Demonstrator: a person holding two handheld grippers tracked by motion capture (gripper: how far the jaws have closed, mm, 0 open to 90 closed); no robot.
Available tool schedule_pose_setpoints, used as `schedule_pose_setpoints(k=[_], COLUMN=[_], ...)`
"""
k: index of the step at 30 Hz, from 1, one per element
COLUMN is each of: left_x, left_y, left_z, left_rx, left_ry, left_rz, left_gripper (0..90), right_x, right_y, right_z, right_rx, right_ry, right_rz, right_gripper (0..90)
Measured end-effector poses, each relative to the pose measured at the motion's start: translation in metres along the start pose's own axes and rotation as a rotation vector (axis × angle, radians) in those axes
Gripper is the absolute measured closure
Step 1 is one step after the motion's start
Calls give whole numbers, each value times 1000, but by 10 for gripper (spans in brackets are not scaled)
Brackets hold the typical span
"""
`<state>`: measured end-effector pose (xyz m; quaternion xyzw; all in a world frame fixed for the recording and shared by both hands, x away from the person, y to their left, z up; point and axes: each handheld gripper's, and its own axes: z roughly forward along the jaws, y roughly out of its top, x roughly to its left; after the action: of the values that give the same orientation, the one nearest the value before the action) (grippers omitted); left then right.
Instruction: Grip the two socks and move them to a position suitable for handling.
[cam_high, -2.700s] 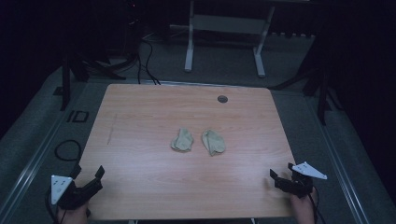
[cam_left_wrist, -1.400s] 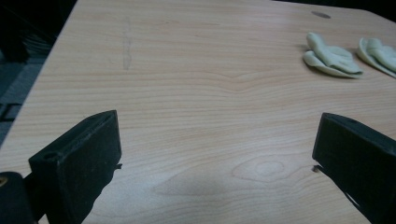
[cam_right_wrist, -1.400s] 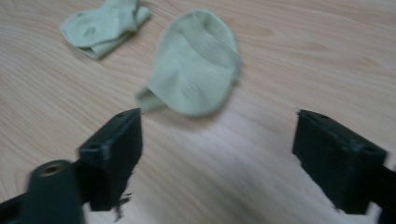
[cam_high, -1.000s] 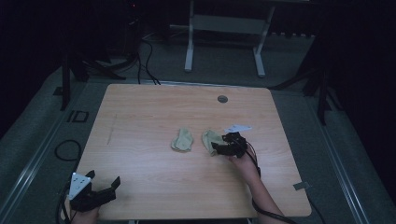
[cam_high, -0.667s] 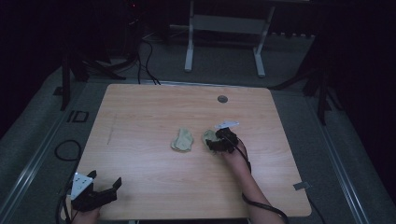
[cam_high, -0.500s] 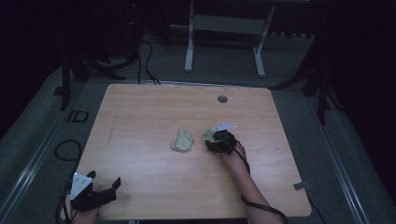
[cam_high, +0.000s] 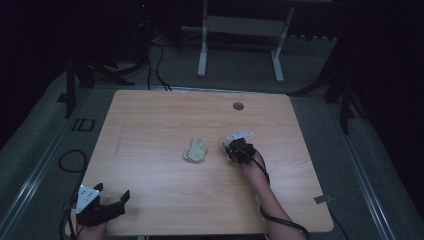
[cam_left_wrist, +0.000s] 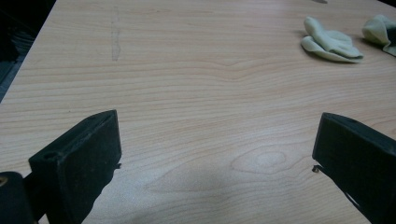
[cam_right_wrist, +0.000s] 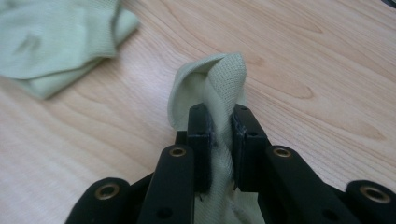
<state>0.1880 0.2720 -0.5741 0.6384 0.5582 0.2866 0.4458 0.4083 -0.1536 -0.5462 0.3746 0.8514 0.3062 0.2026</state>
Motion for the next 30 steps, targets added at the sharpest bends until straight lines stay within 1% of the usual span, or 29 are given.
schedule_pose_setpoints(k=[2, 4, 5, 11, 13, 15, 16, 18, 20, 22, 24, 25, 26, 28, 29, 30], left_x=[0, 0, -1, -2, -3, -4, -4, -5, -6, -5, -6, -7, -7, -8, -9, -9], left_y=[0, 0, 0, 1, 1, 1, 2, 2, 2, 2, 2, 2, 2, 2, 2, 2], left_z=[0, 0, -1, 0, 0, 0, 0, 0, -1, 0, 0, 0, 0, 0, 0, 1], left_rx=[0, 2, 2, 2, 3, 1, 1, 0, -2, -3, -2, -1, 0, 1, 3, 5], left_ry=[-1, 0, 0, -1, -2, 0, -3, -3, 5, 2, 2, -4, -2, -4, -5, -7], left_rz=[0, 4, 4, 9, 11, 16, 16, 17, 21, 11, 11, 17, 19, 20, 22, 22], left_gripper=[14, 14, 14, 14, 14, 14, 14, 14, 14, 14, 14, 14, 14, 14, 14, 14], right_x=[0, 0, 1, 11, 15, 19, 22, 26, 32, 39, 46, 49, 53, 58, 61, 65], right_y=[2, 4, 4, 5, 3, 1, -1, -7, -14, -24, -35, -41, -49, -58, -63, -68], right_z=[-8, -16, -21, -55, -69, -81, -88, -102, -114, -124, -131, -132, -132, -131, -130, -129], right_rx=[-13, -35, -44, -84, -108, -123, -131, -150, -180, -212, -218, -214, -200, -181, -171, -167], right_ry=[2, 31, 36, 81, 99, 134, 136, 165, 185, 188, 179, 188, 199, 204, 220, 229], right_rz=[-16, -26, -37, -102, -123, -146, -163, -189, -197, -229, -248, -254, -267, -271, -271, -281], right_gripper=[797, 797, 797, 797, 796, 795, 795, 794, 794, 793, 791, 788, 783, 779, 777, 773])
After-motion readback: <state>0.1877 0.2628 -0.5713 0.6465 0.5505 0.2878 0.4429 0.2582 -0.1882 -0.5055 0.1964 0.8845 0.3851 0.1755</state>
